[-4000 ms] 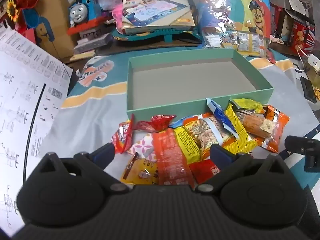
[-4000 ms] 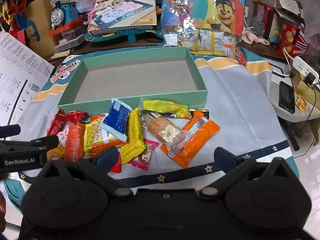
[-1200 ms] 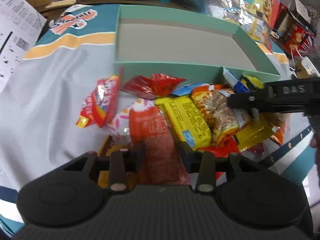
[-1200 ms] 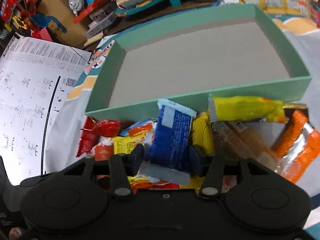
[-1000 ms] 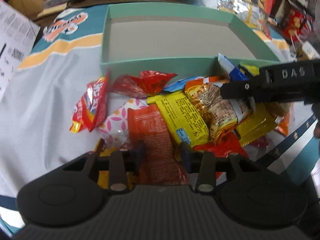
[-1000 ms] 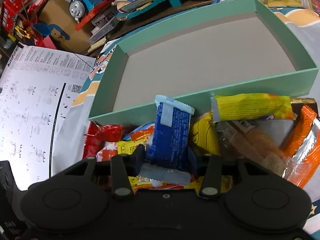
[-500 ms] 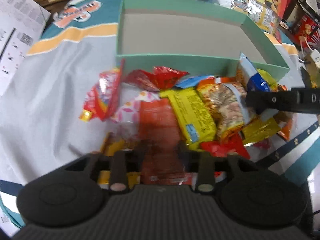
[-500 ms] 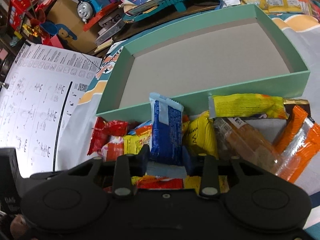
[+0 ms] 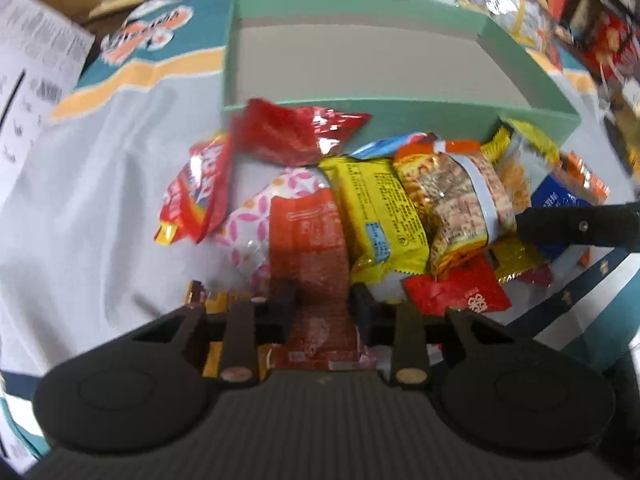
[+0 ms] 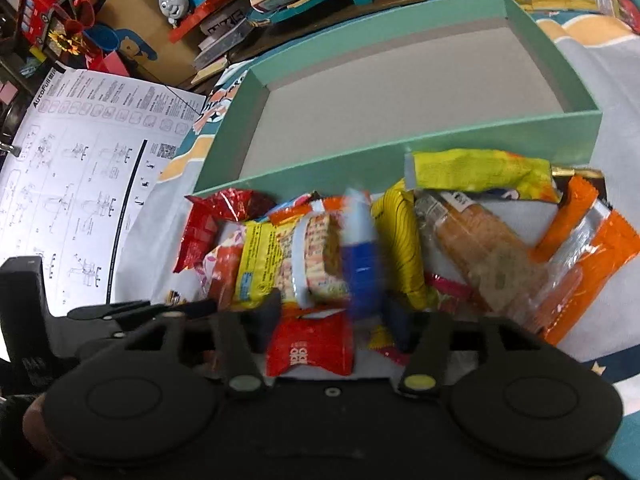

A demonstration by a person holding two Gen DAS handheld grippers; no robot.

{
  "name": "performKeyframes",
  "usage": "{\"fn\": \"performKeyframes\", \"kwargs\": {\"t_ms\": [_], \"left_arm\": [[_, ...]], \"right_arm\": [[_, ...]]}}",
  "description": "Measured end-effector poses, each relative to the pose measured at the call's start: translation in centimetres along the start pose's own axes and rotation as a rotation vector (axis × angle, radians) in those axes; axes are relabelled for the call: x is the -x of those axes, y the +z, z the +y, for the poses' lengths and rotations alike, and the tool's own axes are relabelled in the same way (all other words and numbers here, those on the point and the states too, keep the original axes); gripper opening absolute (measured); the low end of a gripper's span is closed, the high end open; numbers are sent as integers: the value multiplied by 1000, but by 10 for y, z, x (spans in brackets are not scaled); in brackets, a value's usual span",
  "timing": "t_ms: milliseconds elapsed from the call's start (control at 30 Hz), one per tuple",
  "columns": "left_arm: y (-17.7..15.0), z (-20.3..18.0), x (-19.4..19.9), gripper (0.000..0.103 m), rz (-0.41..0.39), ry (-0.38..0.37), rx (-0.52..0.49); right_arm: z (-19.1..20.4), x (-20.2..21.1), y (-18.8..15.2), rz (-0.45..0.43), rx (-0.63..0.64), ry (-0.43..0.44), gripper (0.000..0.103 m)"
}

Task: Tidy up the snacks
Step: 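Grasp the orange packet with the left gripper while the right grasps the blue-white packet, then lift both packets and lower them into the green tray, opening both grippers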

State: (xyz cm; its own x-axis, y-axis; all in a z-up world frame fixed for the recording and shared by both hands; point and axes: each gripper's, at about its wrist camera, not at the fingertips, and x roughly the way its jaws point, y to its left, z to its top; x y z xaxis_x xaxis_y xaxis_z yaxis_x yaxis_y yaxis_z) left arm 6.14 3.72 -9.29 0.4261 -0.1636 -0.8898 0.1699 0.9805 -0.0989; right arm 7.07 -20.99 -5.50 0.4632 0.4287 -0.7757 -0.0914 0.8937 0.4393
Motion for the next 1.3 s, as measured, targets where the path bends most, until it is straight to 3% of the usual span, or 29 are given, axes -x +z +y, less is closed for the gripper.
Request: {"fn": "performKeyframes", "kwargs": {"t_ms": [167,333,533,600,733,900,1067,1300], "left_arm": [[-1,8,2,30,6,-26,30],[1,9,0,32,8,-31,39],[4,2,-4,35,-6,-3,-4],[2,-1,-3,29,-16,8,-23],[1,7,1,28,-12,-42,3],[1,16,3,29,-9,-51,20],[2,20,4,34,-14,-29,16],[5,20,1,43,-7,-15,11]], "right_arm": [[1,-1,3,-20,14,-28,62],[8,-5,10,-35,61,-88,49],[9,2,7,-13,117,-136,49],[6,8,4,-27,126,-180,49],[5,23,7,-69,140,-225,49],[33,8,8,-40,302,-259,48],[57,-31,1,53,528,-388,47],[66,-52,-1,92,602,-416,47]]}}
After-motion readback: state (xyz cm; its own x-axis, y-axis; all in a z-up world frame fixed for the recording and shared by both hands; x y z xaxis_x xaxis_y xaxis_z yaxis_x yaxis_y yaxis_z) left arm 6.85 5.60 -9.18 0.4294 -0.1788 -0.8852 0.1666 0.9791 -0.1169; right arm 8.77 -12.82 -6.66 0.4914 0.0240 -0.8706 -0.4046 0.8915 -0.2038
